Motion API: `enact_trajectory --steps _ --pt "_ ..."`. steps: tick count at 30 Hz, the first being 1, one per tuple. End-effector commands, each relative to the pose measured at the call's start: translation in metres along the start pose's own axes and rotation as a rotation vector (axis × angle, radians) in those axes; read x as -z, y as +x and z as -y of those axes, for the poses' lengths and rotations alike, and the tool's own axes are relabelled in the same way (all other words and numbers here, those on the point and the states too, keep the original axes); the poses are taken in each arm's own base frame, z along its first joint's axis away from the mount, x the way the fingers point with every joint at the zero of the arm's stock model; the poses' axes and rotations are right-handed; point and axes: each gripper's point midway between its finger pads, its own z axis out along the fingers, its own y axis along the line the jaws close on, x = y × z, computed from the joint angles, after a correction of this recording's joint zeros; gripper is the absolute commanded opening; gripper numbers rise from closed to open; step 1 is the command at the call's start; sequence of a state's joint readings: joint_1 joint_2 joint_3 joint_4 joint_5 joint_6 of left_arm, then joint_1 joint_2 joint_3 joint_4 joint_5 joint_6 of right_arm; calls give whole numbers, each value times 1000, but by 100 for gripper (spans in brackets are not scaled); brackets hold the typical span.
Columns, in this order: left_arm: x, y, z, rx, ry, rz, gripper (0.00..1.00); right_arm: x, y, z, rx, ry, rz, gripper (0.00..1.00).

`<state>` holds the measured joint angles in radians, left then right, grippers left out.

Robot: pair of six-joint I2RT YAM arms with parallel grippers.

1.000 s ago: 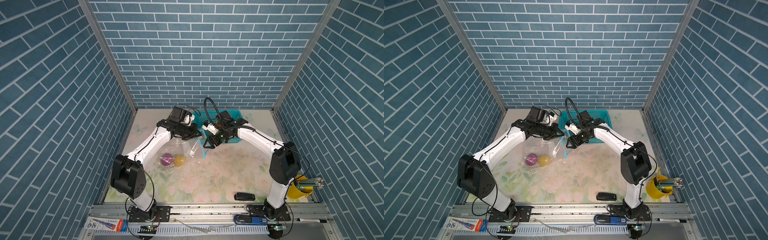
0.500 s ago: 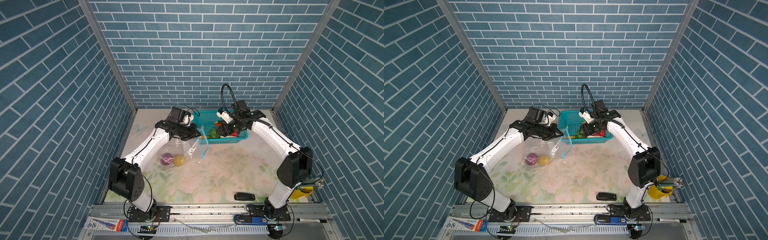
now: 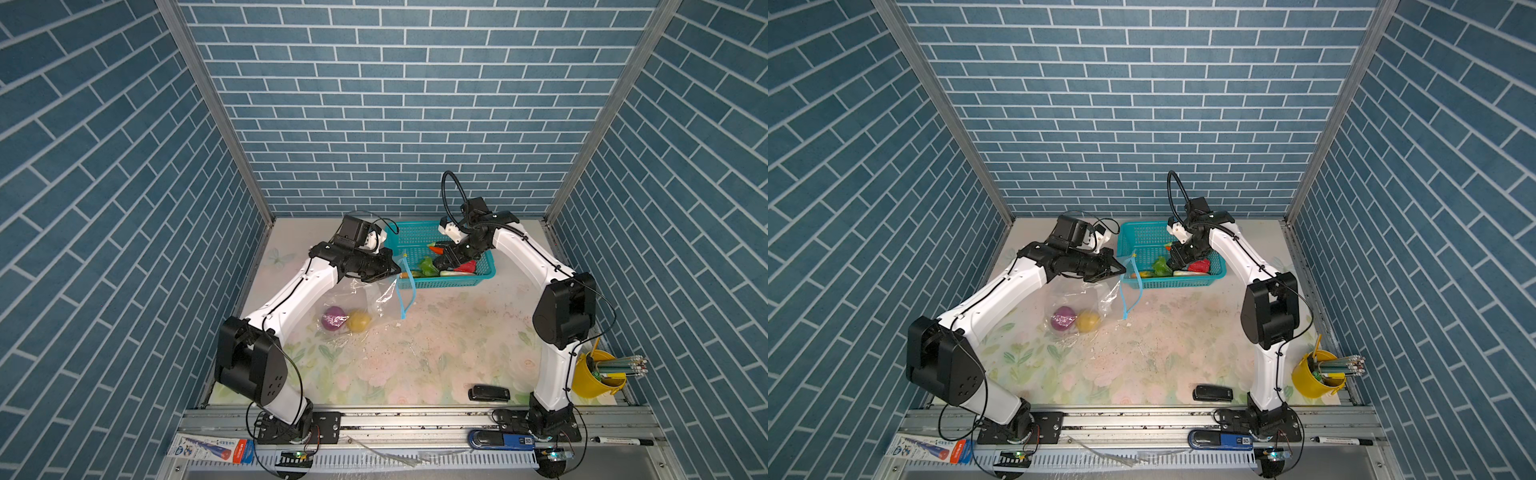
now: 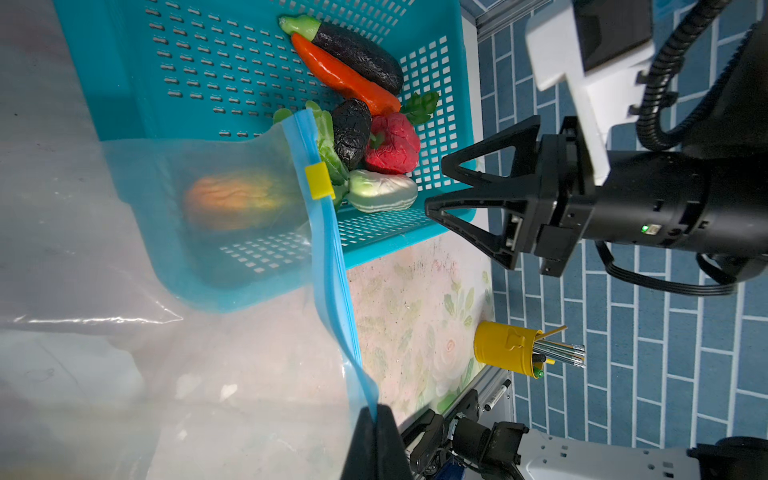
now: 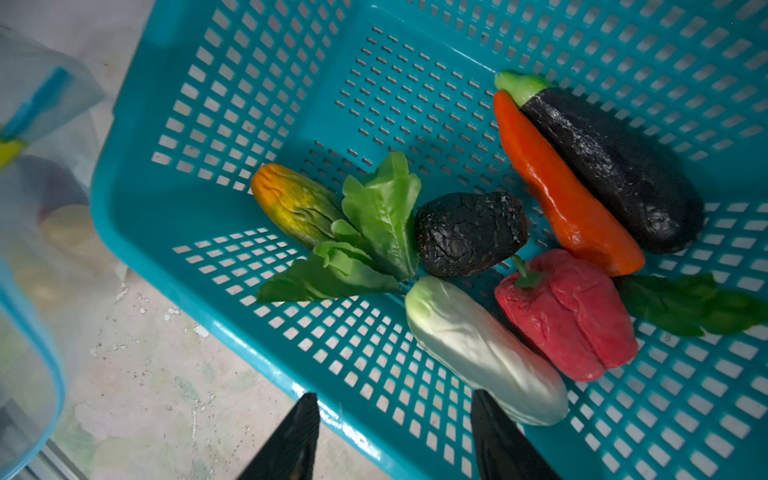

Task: Place the food in the zip-top bag and seal the zipper
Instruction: 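Move the right gripper back over the basket, then lower the right gripper onto the red bell pepper in the basket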

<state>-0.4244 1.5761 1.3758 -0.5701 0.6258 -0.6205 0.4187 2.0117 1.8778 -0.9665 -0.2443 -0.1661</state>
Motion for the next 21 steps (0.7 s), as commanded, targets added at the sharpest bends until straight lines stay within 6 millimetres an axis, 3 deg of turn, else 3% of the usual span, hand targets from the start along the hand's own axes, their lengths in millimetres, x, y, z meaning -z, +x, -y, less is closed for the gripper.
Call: enact_trajectory --steps 1,11,21 --pt "6 3 5 -16 6 7 0 -5 1 13 65 49 -48 58" --pt "8 2 7 -21 5 3 0 -34 4 19 181 25 -96 54" --pt "3 2 4 -12 -1 -7 0 -68 25 23 189 -12 -192 51"
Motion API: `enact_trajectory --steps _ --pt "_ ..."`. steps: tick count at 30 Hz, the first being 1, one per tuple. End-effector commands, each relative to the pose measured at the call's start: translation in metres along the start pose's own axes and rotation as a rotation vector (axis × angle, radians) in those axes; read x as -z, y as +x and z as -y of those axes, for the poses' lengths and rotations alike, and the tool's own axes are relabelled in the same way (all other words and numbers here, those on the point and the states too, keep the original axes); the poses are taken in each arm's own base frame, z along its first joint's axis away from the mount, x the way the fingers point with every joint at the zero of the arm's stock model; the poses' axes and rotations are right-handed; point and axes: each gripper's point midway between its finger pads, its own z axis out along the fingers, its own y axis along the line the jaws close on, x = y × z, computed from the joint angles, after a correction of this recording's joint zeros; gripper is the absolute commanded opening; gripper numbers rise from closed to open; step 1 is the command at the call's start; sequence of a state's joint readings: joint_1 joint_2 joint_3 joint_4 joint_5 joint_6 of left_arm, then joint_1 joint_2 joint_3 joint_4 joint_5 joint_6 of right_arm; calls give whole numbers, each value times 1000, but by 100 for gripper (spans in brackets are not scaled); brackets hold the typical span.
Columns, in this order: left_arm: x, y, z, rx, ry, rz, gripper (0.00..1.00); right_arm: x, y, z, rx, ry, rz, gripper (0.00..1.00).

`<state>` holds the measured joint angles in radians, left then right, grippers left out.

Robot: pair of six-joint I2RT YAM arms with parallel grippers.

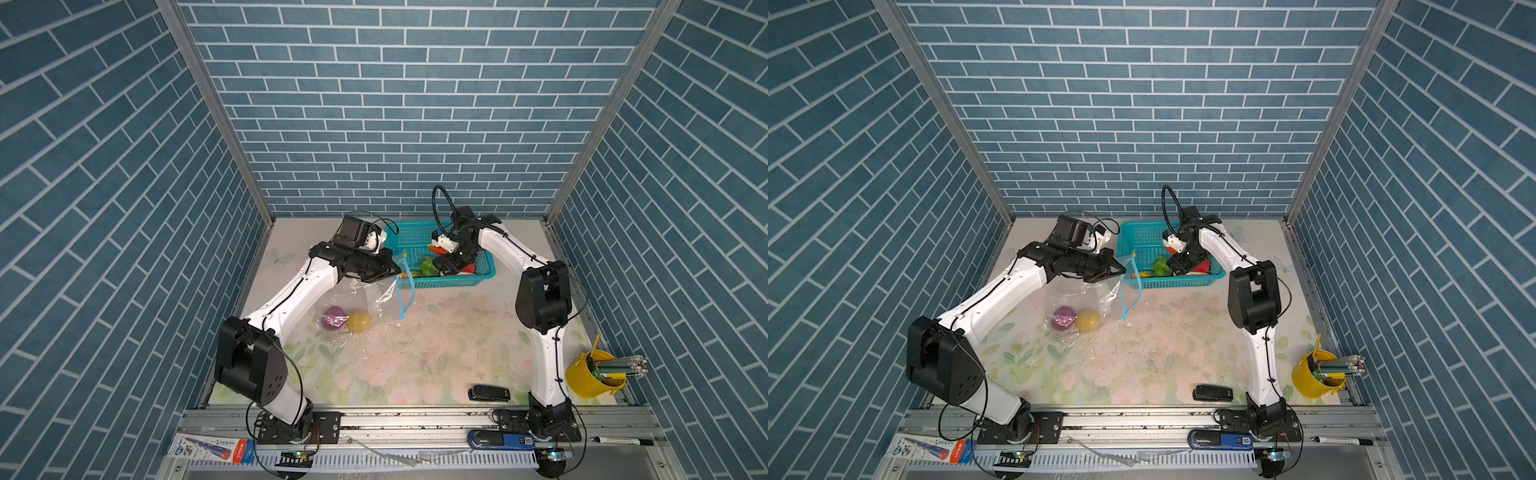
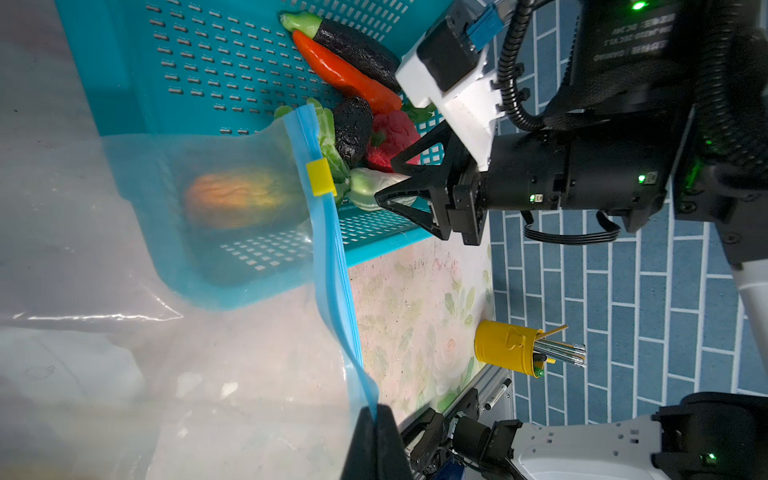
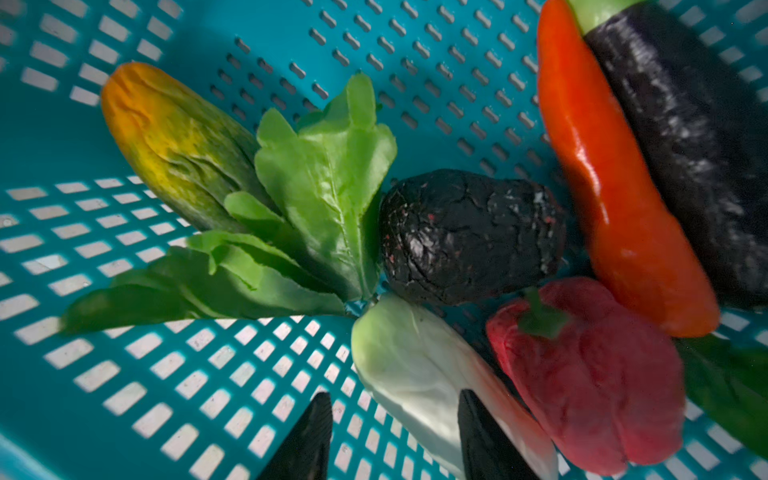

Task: Place the food in the zip-top bag and seal the zipper
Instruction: 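Lower the right gripper onto the red bell pepper in the basket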

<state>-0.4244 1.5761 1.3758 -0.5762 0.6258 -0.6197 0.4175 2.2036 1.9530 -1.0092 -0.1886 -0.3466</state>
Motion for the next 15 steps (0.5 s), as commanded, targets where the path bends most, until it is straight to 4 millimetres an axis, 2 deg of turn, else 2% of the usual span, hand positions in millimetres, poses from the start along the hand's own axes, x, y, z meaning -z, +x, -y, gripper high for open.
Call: enact_trajectory --steps 1,8,15 --pt "3 1 5 -15 2 -4 0 -8 3 2 45 -17 -32 50" --pt "3 0 5 -14 1 -5 0 -24 8 8 43 -9 -66 50" --pt "2 -1 5 -15 0 -5 0 -38 17 16 53 25 -114 62"
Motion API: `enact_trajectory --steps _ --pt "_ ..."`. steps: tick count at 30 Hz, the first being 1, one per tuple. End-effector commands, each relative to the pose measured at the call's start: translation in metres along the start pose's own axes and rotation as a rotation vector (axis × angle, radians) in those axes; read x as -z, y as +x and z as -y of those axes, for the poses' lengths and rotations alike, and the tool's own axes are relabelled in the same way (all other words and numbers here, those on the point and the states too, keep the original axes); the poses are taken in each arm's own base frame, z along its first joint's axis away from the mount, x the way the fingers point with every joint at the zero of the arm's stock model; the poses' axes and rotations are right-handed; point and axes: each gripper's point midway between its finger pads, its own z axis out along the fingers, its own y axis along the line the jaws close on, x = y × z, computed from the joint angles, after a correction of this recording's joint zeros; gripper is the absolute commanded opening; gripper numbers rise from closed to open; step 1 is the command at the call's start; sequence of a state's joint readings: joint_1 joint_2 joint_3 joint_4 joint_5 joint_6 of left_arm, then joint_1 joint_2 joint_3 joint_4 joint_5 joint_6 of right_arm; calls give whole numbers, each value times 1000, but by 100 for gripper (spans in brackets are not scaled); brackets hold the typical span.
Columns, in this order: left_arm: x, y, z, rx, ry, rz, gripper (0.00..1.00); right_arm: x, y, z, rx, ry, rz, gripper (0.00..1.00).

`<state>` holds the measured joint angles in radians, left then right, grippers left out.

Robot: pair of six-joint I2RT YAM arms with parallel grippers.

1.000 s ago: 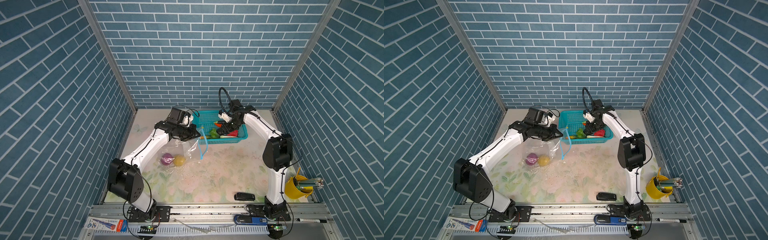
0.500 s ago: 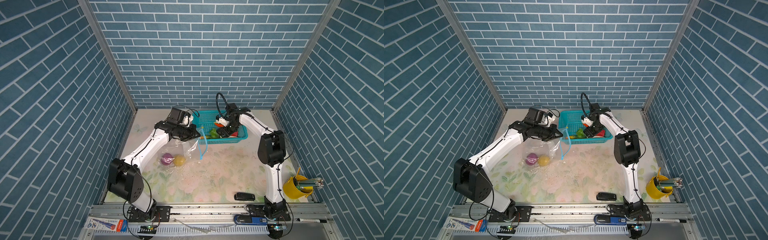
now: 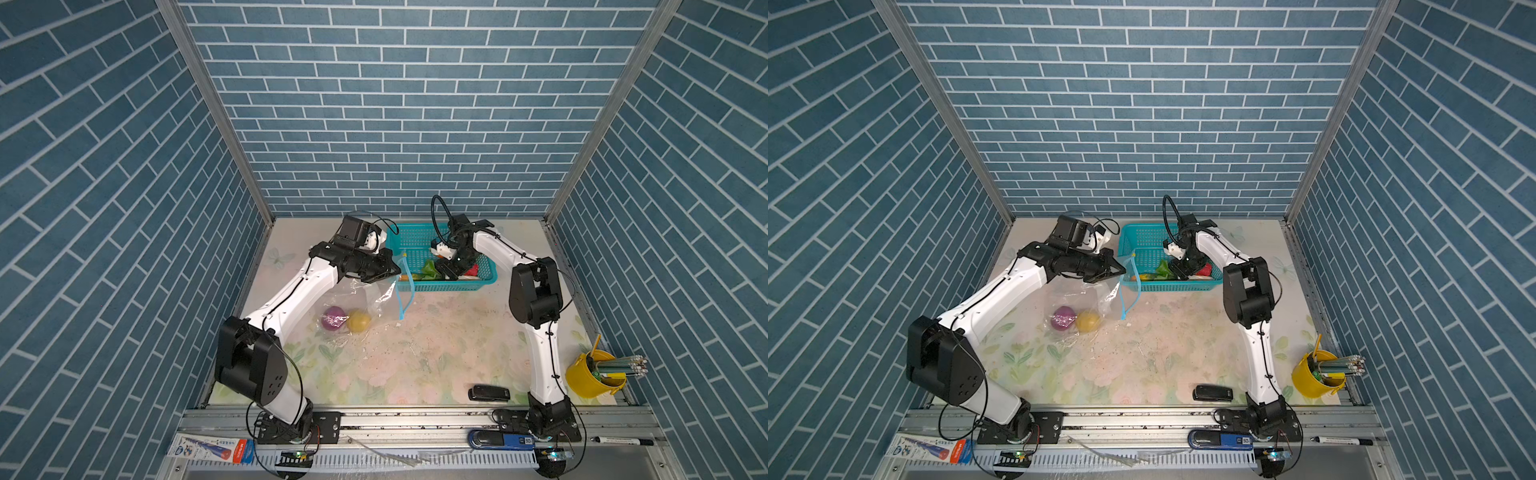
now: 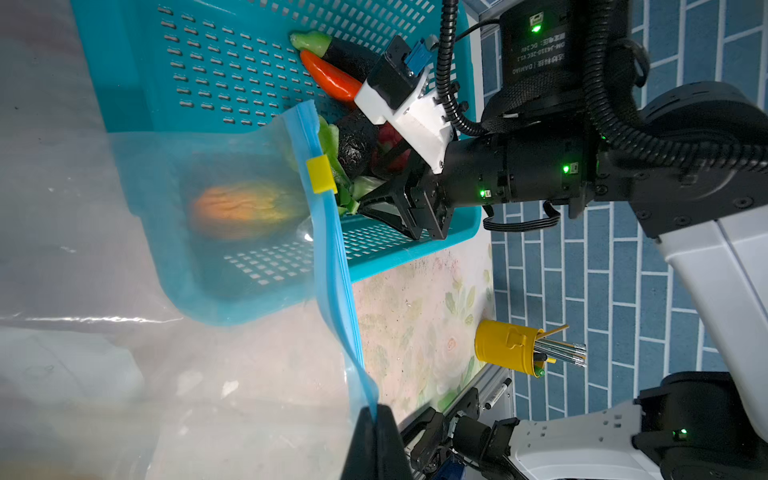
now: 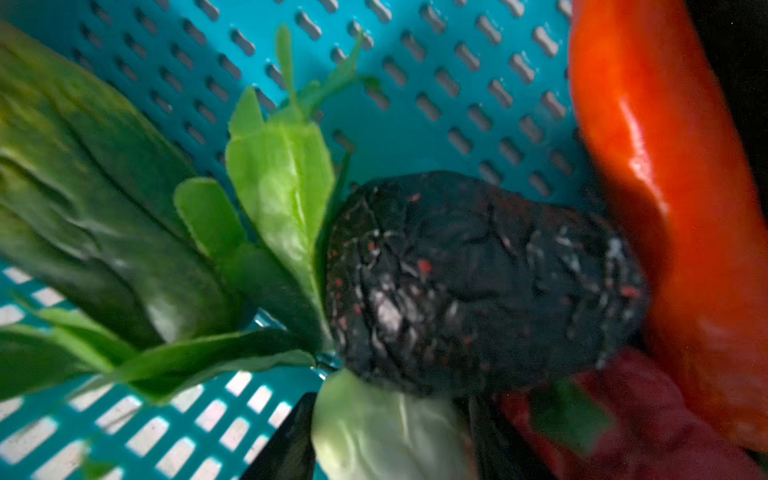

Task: Place the food in the zip-top bag and seal the zipper
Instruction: 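Lower the right gripper onto the red bell pepper in the basket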

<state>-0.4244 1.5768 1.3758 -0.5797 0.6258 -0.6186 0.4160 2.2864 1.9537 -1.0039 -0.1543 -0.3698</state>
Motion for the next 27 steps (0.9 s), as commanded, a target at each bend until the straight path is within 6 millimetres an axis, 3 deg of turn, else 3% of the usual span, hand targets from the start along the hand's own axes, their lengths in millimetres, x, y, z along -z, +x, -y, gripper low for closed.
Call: enact_trajectory --steps 1,6,14,27 --pt "2 -2 5 -15 2 -3 0 -4 3 8 44 28 -37 63" --pt "1 -4 6 -19 3 -2 0 -2 6 10 52 43 -50 68" --pt "0 -5 7 -18 7 -3 0 22 4 13 91 94 -63 75" --pt "3 -2 7 -23 5 0 0 30 -16 26 -20 118 -61 52"
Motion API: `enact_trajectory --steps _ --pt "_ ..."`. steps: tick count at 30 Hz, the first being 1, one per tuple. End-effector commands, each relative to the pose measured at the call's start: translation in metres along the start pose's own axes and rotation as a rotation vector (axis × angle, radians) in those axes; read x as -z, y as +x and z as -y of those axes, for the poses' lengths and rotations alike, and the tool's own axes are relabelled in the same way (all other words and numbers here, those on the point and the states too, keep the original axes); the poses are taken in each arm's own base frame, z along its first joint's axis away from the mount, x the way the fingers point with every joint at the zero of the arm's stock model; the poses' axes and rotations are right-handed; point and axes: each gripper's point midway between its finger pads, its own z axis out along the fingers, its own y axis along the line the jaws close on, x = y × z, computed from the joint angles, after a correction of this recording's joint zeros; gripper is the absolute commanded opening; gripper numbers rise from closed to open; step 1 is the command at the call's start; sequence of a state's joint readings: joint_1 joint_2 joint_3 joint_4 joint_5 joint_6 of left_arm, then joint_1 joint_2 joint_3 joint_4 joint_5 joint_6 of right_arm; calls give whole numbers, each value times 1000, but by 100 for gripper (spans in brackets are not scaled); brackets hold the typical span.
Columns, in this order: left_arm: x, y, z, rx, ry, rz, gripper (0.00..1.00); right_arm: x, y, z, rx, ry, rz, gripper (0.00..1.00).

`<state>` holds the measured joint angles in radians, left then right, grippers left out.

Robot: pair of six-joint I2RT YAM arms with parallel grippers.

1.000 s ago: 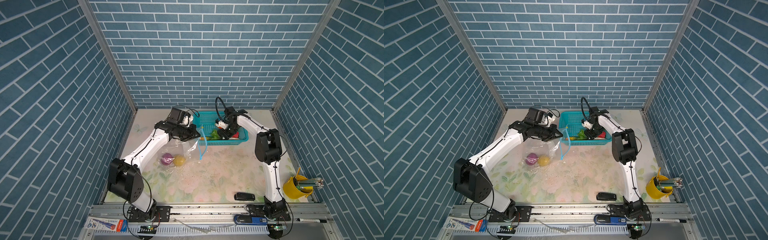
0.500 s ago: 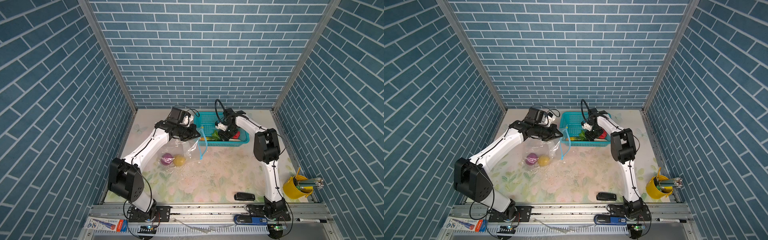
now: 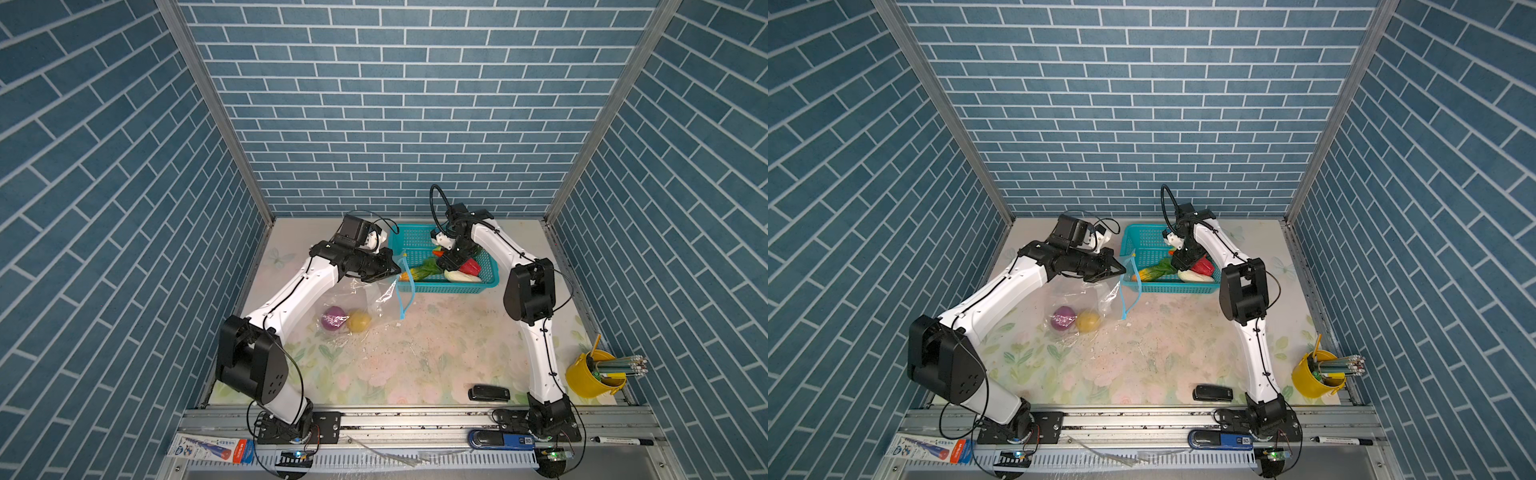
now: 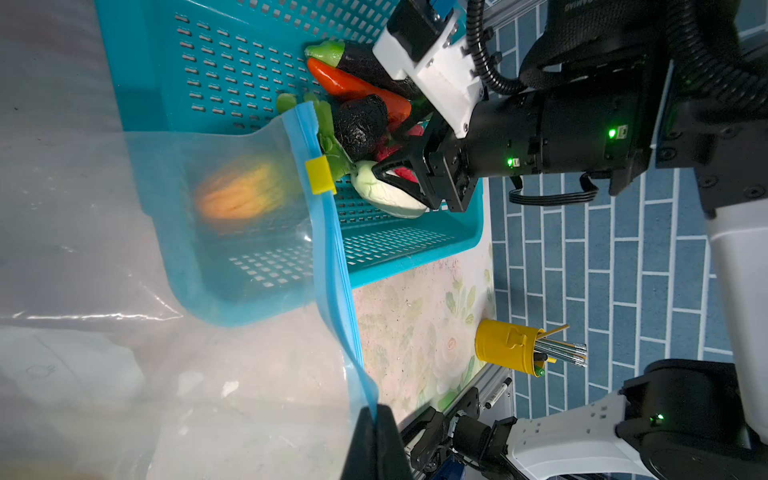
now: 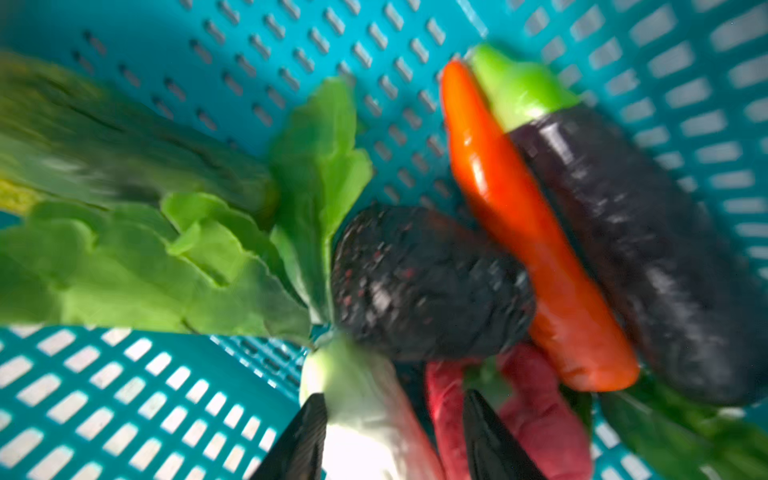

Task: Place the food in the zip-top bag and seal the zipper
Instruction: 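Lower the right gripper onto the red bell pepper in the basket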

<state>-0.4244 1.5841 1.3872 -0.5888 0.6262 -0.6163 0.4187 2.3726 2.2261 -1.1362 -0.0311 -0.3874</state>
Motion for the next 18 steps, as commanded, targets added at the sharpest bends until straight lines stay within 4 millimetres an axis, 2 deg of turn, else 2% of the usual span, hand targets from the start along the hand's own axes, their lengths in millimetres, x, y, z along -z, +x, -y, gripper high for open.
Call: enact_trajectory --steps 1,6,8,18 --pt "3 0 5 -21 4 2 0 6 6 -3 -46 -19 -49 51" --pt "3 0 5 -21 6 4 0 39 -12 3 -41 18 59 51" --pt "3 -1 5 -20 7 7 0 42 -14 9 -38 47 67 52" --pt "5 2 5 -21 8 10 0 28 17 36 -93 121 -47 68"
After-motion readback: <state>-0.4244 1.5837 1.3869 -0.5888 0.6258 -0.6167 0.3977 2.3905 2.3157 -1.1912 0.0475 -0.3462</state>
